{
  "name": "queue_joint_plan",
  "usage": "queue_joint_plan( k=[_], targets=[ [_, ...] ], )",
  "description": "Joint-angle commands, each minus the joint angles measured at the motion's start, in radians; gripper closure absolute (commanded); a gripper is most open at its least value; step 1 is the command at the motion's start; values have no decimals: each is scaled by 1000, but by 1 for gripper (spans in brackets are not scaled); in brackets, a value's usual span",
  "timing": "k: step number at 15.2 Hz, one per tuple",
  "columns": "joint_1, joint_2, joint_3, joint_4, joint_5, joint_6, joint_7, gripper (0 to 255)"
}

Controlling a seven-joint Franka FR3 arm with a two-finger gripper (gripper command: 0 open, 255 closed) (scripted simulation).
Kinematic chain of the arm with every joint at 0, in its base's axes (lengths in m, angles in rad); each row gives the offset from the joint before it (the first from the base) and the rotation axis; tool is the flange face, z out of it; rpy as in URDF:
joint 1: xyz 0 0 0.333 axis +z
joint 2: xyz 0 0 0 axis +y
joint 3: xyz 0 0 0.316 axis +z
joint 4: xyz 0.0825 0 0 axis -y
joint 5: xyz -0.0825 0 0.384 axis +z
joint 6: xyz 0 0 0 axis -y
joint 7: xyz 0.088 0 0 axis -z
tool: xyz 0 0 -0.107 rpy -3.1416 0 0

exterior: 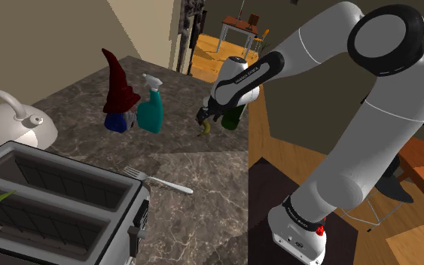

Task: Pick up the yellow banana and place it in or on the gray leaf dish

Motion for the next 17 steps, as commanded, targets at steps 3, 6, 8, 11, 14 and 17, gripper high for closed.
queue_joint_plan(
  k=[3,6,8,11,14,17],
  targets=[
    [0,0,0,0,0,0,0,255],
    [0,0,0,0,0,0,0,255],
    [0,0,0,0,0,0,0,255],
    [0,0,0,0,0,0,0,255],
    [1,-25,-1,2,-4,-26,2,255],
    [2,-60,-3,7,-8,-67,5,255]
  ],
)
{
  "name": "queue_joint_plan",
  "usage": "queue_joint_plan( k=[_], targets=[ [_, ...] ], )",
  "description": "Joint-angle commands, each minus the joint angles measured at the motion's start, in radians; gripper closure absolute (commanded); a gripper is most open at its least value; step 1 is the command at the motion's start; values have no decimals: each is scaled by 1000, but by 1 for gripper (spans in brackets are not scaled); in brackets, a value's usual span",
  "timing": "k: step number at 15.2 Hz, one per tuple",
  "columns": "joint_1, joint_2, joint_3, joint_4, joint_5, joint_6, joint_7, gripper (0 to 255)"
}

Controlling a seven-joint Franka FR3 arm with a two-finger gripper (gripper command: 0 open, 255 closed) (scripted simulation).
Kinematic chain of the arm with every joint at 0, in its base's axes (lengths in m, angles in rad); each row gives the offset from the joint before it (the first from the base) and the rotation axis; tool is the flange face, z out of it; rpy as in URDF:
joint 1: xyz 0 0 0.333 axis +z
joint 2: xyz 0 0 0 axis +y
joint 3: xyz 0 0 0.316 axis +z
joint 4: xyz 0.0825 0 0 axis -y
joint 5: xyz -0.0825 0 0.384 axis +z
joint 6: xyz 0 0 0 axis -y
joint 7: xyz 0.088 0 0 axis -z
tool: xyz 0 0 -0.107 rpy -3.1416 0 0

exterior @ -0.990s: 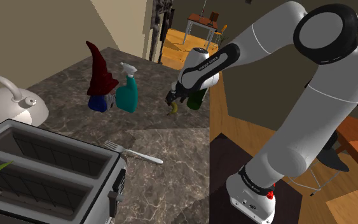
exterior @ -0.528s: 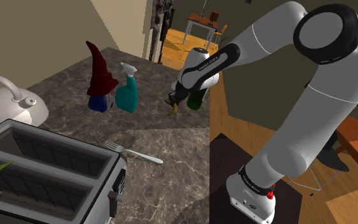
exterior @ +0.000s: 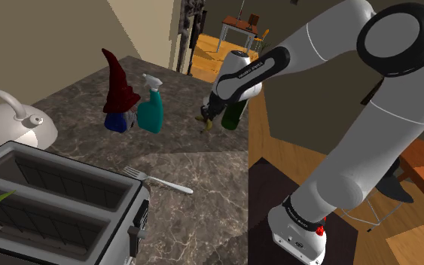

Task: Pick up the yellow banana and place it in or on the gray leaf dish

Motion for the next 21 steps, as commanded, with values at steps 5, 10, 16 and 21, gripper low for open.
queue_joint_plan(
  k=[5,10,16,21],
  targets=[
    [1,-68,-1,13,-8,-81,5,255],
    [2,-118,-1,32,-13,-150,7,255],
    [2,-172,0,62,-18,-233,9,255],
    [-27,-133,-36,144,3,-275,-71,255]
  ],
)
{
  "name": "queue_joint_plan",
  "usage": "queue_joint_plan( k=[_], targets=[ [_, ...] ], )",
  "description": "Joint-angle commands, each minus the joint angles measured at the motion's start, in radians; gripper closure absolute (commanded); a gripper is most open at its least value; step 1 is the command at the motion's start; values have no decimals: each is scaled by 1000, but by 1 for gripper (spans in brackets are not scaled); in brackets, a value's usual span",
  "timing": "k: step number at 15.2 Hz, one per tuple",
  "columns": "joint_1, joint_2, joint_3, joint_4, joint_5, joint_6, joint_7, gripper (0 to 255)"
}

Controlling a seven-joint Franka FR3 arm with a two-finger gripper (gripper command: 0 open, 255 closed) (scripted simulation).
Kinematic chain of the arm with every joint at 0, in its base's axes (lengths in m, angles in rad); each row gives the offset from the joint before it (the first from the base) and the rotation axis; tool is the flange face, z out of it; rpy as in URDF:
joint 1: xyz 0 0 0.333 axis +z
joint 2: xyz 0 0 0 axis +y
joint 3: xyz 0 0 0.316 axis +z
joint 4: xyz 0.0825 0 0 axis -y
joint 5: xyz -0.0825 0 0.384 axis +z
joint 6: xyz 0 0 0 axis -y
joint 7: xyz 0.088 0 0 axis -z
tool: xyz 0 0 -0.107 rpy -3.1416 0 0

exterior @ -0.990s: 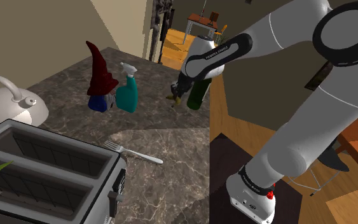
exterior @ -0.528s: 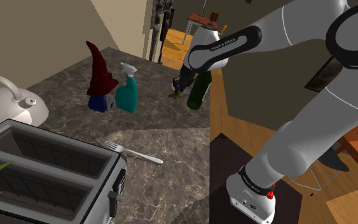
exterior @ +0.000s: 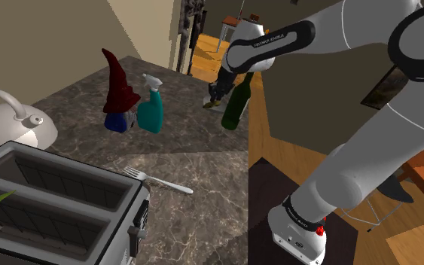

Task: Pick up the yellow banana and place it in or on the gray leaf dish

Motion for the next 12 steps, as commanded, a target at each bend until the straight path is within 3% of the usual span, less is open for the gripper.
queue_joint_plan(
  k=[1,12],
  targets=[
    [-20,39,-24,50,16,-11,-56,255],
    [-148,293,-103,415,129,-131,-320,255]
  ],
)
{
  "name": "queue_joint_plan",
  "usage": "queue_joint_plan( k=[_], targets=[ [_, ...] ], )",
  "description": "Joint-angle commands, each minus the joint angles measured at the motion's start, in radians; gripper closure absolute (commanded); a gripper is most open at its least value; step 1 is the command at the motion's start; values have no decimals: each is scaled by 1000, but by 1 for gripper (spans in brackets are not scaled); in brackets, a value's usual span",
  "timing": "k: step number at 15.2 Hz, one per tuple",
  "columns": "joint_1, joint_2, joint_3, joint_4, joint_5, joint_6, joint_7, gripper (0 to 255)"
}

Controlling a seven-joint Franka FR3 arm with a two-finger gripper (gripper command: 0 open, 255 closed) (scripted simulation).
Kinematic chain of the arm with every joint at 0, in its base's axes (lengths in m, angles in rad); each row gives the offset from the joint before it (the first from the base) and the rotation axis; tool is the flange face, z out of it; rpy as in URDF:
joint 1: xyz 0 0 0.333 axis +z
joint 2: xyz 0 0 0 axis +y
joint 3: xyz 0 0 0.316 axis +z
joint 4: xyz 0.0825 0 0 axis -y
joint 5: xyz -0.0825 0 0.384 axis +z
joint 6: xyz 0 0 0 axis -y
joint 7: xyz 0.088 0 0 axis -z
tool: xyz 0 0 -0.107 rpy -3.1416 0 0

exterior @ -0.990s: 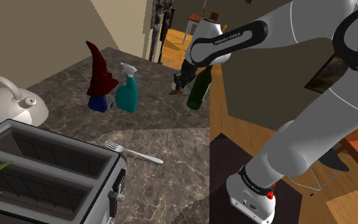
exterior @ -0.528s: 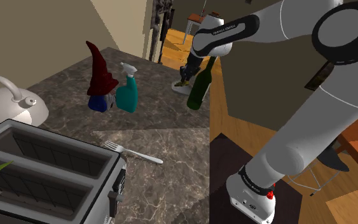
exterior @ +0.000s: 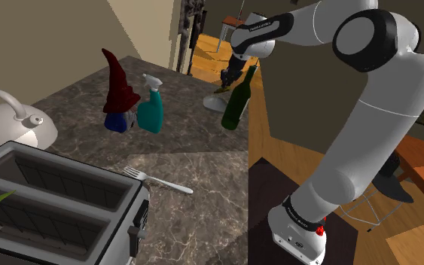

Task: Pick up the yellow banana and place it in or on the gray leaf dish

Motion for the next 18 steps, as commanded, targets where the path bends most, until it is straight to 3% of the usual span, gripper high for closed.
queue_joint_plan(
  k=[1,18],
  targets=[
    [-23,48,-6,65,19,-20,-37,255],
    [-37,160,14,-12,63,167,-70,255]
  ],
)
